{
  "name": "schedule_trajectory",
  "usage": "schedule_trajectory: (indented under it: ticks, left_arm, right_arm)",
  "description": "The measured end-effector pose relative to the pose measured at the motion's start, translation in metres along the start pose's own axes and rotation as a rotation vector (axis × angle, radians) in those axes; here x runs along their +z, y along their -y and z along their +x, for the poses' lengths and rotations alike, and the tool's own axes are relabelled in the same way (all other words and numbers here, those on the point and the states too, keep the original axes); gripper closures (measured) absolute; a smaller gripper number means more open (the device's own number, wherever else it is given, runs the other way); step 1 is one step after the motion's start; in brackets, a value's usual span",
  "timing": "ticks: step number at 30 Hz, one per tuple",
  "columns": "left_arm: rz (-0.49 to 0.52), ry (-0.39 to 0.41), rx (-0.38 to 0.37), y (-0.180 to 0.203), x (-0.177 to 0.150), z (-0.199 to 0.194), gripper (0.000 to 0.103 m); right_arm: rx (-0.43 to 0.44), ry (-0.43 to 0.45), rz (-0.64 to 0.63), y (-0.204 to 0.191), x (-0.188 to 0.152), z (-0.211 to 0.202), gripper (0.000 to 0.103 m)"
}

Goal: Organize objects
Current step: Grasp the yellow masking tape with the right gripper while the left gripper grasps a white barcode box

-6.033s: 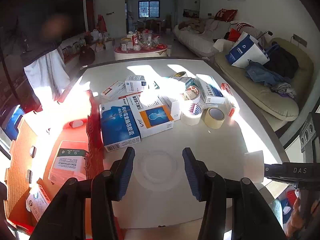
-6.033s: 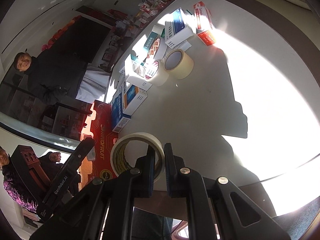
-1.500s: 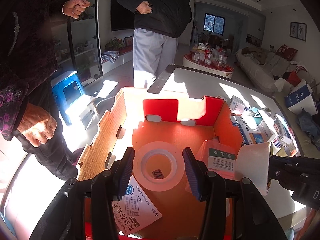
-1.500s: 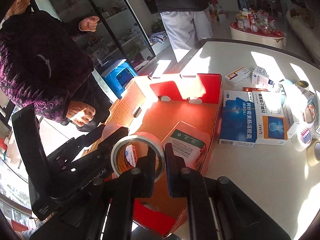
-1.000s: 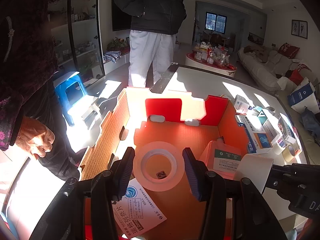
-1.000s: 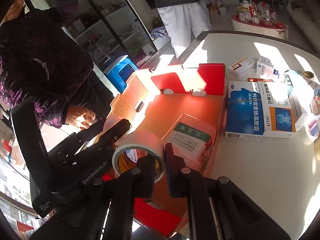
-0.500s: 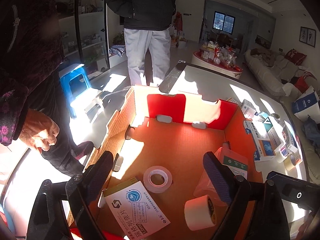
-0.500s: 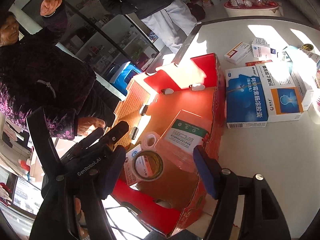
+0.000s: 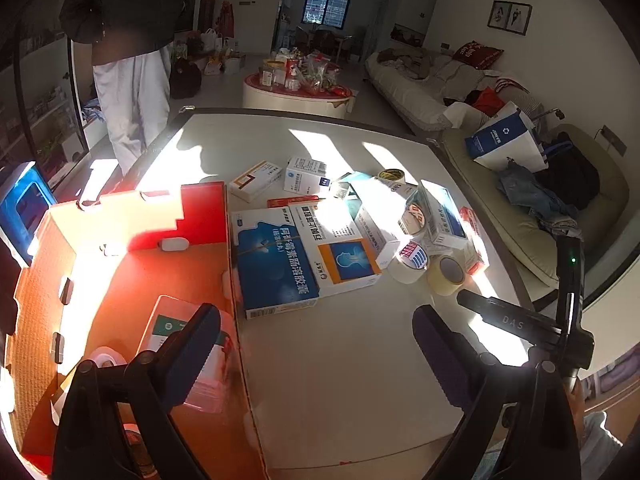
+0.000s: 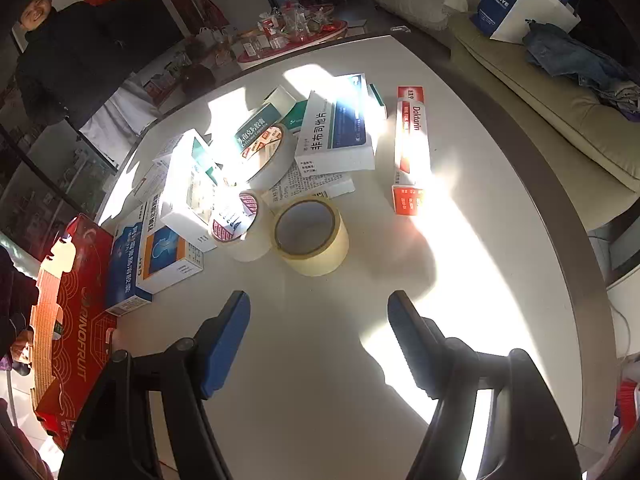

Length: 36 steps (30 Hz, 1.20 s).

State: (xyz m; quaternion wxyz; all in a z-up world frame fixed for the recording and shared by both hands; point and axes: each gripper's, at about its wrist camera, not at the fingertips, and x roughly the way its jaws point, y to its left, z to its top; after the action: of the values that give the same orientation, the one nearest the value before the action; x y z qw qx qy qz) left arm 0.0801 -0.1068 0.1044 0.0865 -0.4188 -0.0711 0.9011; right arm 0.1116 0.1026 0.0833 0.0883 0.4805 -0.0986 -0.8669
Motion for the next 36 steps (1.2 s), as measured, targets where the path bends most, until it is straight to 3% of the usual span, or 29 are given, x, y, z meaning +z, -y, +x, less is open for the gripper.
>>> schedule_trajectory:
  ticks: [6,8,9,13,16,22,23,25,27,28,32,36]
  left_arm:
    - [0.089,-0.058,0.014,0.036,0.007,0.024,0.004]
    - [0.099,-0.068,0.028,0.04,0.019,0.034,0.004]
    - [0.1,-0.074,0.037,0.041,0.026,0.042,0.004]
    - [0.111,-0.095,0.099,0.053,0.058,0.079,0.004]
    - [0.132,-0.118,0.147,0.068,0.077,0.115,0.004]
    - [0.106,-0.252,0.19,0.09,0.088,0.185,0.004]
    - [0.098,-0.268,0.197,0.09,0.087,0.193,0.007]
    - [0.057,-0.292,0.191,0.085,0.083,0.204,0.028]
    - [0.05,-0.254,0.198,0.083,0.082,0.201,0.062]
    - [0.056,-0.255,0.205,0.082,0.082,0.2,0.069]
    - [0.044,-0.236,0.138,0.076,0.078,0.186,0.072]
    - [0.079,-0.119,0.055,0.081,0.072,0.148,0.072]
  right_arm:
    - [-0.013,-0.038,-0.105,-0.016,0.019,0.041,0.033]
    - [-0.031,-0.038,-0.118,-0.016,0.021,0.047,0.052]
    - [-0.033,-0.029,-0.122,-0.016,0.021,0.047,0.053]
    - [0.01,-0.018,-0.057,0.004,0.016,0.039,0.054]
    - [0.117,-0.024,0.056,0.03,0.007,0.027,0.054]
    - [0.182,0.011,0.107,0.051,-0.007,-0.003,0.053]
    - [0.194,0.018,0.113,0.053,-0.008,-0.008,0.053]
    - [0.208,0.032,0.115,0.054,-0.01,-0.015,0.053]
    - [0.224,0.046,0.115,0.054,-0.011,-0.021,0.053]
    - [0.23,0.05,0.119,0.054,-0.012,-0.024,0.053]
    - [0.252,0.064,0.151,0.057,-0.012,-0.027,0.053]
    - [0.287,0.07,0.176,0.057,-0.016,-0.034,0.053]
